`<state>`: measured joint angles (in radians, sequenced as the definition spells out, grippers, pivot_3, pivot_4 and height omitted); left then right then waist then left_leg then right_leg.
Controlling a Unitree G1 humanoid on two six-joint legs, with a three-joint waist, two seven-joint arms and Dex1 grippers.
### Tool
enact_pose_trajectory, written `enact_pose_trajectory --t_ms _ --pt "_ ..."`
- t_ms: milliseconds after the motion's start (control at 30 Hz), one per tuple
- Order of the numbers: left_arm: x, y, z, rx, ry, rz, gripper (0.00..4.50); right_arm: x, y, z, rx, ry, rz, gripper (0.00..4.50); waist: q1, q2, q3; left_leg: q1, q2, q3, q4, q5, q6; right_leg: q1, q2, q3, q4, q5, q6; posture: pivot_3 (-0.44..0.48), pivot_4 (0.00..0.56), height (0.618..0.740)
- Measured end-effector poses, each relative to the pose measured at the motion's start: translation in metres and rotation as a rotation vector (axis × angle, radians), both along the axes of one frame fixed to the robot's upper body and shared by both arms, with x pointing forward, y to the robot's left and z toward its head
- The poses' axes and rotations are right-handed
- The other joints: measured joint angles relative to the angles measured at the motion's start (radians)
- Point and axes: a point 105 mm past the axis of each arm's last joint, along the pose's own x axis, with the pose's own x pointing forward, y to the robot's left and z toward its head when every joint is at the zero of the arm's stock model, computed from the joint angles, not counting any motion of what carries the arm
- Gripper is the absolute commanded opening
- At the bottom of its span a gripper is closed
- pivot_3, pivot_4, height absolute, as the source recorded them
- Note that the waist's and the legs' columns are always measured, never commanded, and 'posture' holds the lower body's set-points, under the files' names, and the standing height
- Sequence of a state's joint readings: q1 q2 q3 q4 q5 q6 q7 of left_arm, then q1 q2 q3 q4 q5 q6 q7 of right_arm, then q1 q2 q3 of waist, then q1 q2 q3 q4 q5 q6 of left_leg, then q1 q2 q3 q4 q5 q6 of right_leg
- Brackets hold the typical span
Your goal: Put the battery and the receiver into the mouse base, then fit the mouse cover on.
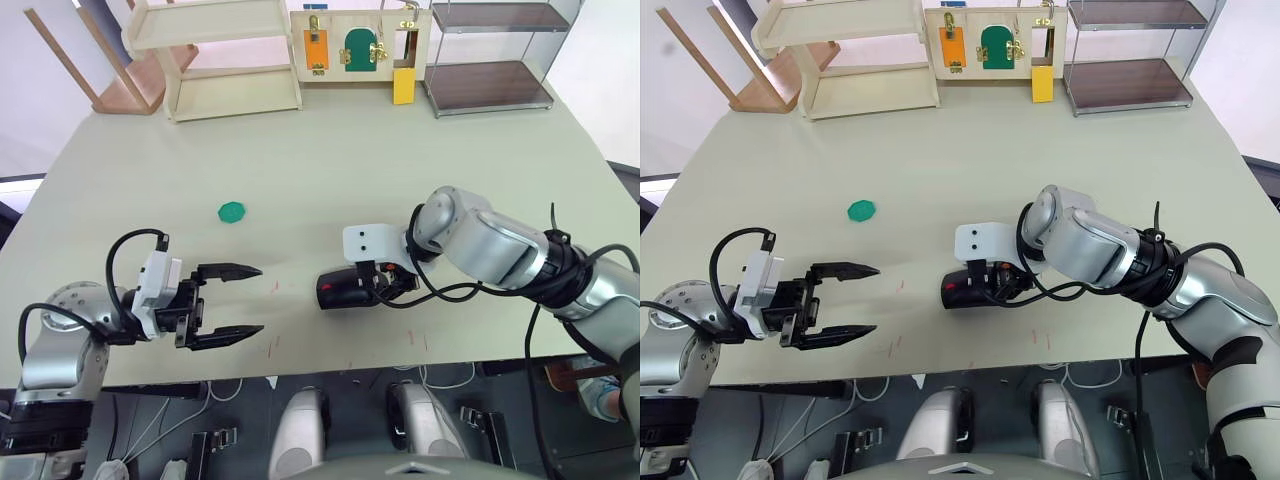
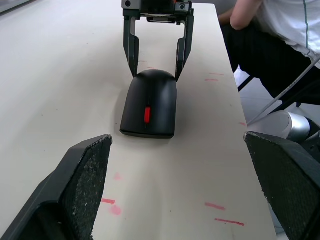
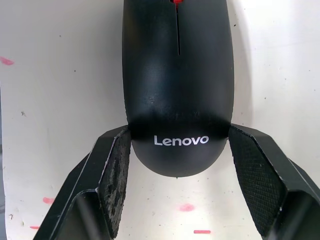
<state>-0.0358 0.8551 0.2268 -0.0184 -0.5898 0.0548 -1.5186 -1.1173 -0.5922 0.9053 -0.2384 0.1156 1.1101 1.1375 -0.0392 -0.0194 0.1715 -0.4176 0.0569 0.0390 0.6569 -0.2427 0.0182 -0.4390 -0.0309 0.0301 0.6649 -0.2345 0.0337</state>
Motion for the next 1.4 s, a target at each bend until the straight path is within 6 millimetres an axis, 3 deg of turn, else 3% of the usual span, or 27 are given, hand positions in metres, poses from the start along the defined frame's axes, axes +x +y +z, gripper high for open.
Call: enact_pose_trajectory --t_ms 1100,1167,1400 --pt "0.0009 0.0037 -0.0018 -0.002 -0.014 0.008 4.5 0.001 -0.0009 0.0002 -0.014 -0.028 0.039 3.01 0.0 0.0 0.0 0.0 0.0 0.0 0.001 0.0 0.0 0.0 0.0 0.0 0.0 0.0 0.0 0.0 0.15 0.74" --pt "0.0009 0.0036 -0.0016 -0.001 -0.016 0.008 4.5 0.0013 -0.0008 0.0004 -0.015 -0.032 0.04 3.67 0.0 0.0 0.0 0.0 0.0 0.0 0.001 0.0 0.0 0.0 0.0 0.0 0.0 0.0 0.0 0.0 0.15 0.74" --pt "0.0009 0.0036 -0.0016 -0.001 -0.017 0.008 4.5 0.0015 -0.0014 0.0002 -0.018 -0.032 0.036 3.84 0.0 0.0 0.0 0.0 0.0 0.0 0.001 0.0 0.0 0.0 0.0 0.0 0.001 0.0 0.0 0.0 0.15 0.74"
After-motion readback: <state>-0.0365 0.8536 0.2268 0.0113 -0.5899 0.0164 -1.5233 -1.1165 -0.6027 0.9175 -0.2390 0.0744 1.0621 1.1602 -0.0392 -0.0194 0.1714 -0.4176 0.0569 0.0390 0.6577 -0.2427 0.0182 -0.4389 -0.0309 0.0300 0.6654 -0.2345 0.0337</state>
